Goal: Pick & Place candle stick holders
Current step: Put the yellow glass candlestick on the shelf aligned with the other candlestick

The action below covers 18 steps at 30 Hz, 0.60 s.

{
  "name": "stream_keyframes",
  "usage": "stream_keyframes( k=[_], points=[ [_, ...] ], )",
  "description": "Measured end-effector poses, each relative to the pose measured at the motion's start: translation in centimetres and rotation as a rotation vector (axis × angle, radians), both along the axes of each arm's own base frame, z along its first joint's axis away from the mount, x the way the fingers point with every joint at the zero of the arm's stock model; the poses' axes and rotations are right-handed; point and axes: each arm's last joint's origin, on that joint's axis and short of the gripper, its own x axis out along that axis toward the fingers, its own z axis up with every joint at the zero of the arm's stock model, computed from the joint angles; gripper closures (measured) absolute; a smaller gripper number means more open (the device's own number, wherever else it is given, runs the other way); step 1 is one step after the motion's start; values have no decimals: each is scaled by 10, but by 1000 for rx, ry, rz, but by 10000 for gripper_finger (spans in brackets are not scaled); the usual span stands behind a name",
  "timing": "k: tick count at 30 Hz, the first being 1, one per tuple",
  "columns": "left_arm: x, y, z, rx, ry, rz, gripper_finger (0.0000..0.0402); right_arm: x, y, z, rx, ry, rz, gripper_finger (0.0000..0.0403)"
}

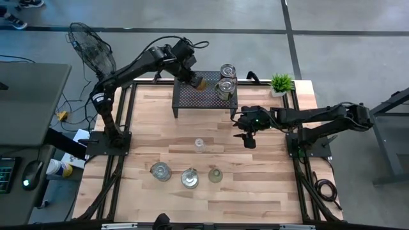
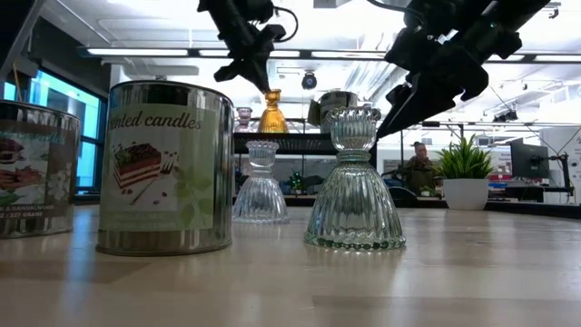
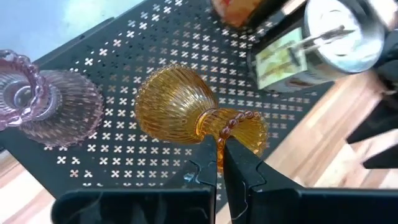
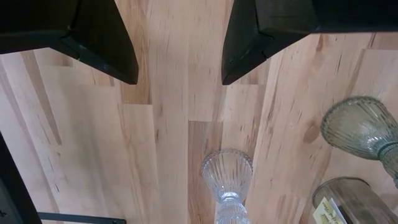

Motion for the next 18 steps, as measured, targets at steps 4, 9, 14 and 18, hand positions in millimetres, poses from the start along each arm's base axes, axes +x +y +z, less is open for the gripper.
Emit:
stream_keyframes(
  k=[4,9,14,18],
  points=[
    [2,4,-4,-17,-8,-4,401,0,0,0,6,-2,-4,179],
    [4,8,-8,-15,5,7,401,0,0,0,11,-1,-5,179],
    [4,9,-8,-1,10,17,401,0,0,0,10,-2,-4,179],
    [4,9,-8,0,8,18,401,0,0,0,8,-2,-2,179]
  ],
)
